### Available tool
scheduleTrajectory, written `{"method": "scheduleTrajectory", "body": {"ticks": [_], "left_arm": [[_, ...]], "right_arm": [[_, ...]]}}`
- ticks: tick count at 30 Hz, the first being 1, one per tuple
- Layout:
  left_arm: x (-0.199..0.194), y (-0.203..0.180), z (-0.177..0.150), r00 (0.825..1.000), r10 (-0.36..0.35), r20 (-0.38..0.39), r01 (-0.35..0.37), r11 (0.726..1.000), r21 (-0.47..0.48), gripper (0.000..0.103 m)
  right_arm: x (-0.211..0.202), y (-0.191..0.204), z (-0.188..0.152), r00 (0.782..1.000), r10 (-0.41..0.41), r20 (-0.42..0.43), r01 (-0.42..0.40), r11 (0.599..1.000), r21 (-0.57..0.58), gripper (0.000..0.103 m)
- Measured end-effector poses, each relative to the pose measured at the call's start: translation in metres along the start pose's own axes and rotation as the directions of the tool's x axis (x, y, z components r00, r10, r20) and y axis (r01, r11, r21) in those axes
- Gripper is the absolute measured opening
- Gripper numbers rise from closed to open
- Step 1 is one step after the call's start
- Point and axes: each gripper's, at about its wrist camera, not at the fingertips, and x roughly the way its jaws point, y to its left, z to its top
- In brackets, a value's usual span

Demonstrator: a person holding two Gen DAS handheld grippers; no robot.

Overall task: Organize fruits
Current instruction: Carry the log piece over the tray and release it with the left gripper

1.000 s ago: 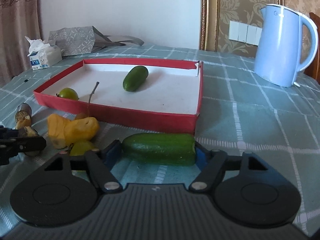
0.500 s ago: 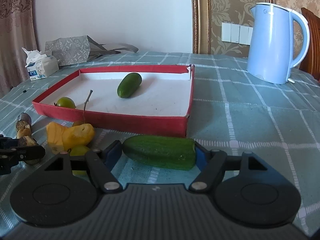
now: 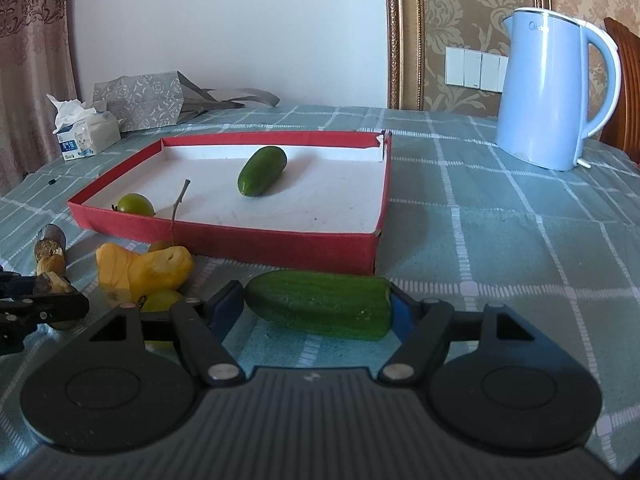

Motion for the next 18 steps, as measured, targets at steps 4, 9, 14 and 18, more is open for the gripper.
{"method": "scheduleTrajectory", "body": {"ticks": [4,9,14,18], "left_arm": [[-0.006,-0.001,0.002,1.000,0.005,0.009,-0.005,1.000,0.010,0.033],[-0.015,-0.002,0.008,1.000,0.011,0.026,-0.012,1.000,0.023,0.033],[-0.021,0.003,0.030,0.998,0.007,0.055,-0.009,0.999,0.046,0.033],[-0.009,0.012,0.061,0.997,0.019,0.074,-0.023,0.998,0.051,0.033]], "right_arm": [[0.000,0.001,0.000,1.000,0.002,0.000,-0.002,1.000,-0.005,0.073],[0.000,0.002,-0.001,1.000,0.003,-0.001,-0.004,1.000,-0.005,0.073],[0.001,0.001,-0.001,1.000,0.006,-0.004,-0.006,1.000,-0.005,0.073],[0.001,0.001,-0.001,1.000,0.006,-0.006,-0.006,1.000,-0.005,0.073]]}}
